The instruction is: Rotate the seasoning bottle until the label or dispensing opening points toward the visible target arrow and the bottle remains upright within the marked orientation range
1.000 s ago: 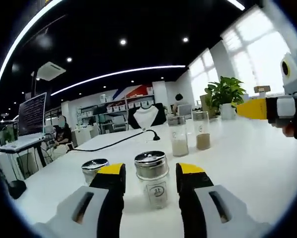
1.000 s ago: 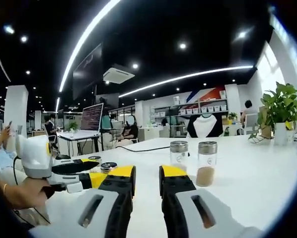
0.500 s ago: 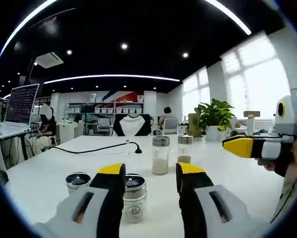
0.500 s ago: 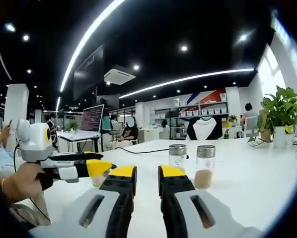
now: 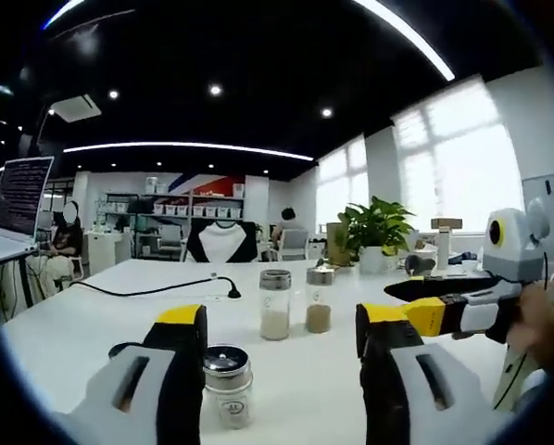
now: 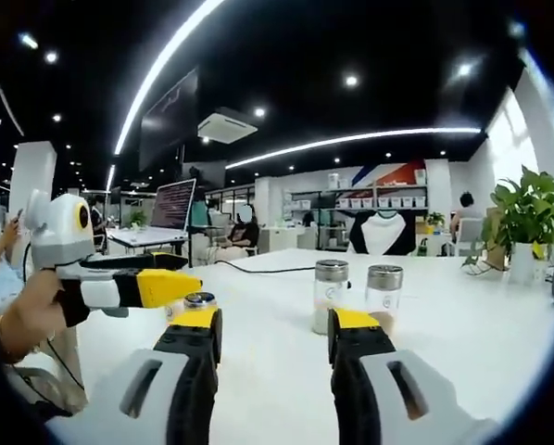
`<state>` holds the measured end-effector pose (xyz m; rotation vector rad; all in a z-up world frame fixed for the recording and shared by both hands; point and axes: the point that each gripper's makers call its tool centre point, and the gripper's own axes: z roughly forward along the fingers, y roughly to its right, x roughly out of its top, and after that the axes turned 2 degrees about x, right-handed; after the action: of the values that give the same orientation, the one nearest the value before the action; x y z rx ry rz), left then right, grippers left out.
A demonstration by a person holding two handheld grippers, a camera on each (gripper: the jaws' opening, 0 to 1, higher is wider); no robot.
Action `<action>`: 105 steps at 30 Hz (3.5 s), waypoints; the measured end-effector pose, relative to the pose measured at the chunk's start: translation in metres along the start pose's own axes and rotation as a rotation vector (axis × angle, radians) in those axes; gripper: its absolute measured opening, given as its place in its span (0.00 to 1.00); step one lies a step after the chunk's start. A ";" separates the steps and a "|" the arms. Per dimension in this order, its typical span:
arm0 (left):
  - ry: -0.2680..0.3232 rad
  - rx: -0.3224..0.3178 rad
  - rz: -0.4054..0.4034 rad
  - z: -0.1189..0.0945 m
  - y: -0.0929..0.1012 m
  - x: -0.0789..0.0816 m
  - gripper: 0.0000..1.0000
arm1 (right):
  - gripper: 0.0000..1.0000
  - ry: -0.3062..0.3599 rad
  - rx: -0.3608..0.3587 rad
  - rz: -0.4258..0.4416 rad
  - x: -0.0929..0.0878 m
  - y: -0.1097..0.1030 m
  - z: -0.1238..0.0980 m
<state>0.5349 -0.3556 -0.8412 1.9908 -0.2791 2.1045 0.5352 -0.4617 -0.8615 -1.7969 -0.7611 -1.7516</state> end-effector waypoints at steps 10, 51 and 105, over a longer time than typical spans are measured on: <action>0.030 -0.005 0.048 -0.003 -0.001 0.013 0.82 | 0.50 -0.007 -0.007 -0.003 0.003 0.009 0.006; -0.052 -0.010 0.081 0.012 -0.026 -0.007 0.80 | 0.47 0.020 -0.018 -0.031 0.040 0.071 0.133; -0.123 -0.005 0.048 0.017 -0.040 -0.038 0.74 | 0.36 -0.021 -0.181 -0.029 -0.028 0.105 0.178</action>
<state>0.5652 -0.3237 -0.8790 2.1355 -0.3561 2.0095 0.7355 -0.4122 -0.8932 -1.9333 -0.6581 -1.8751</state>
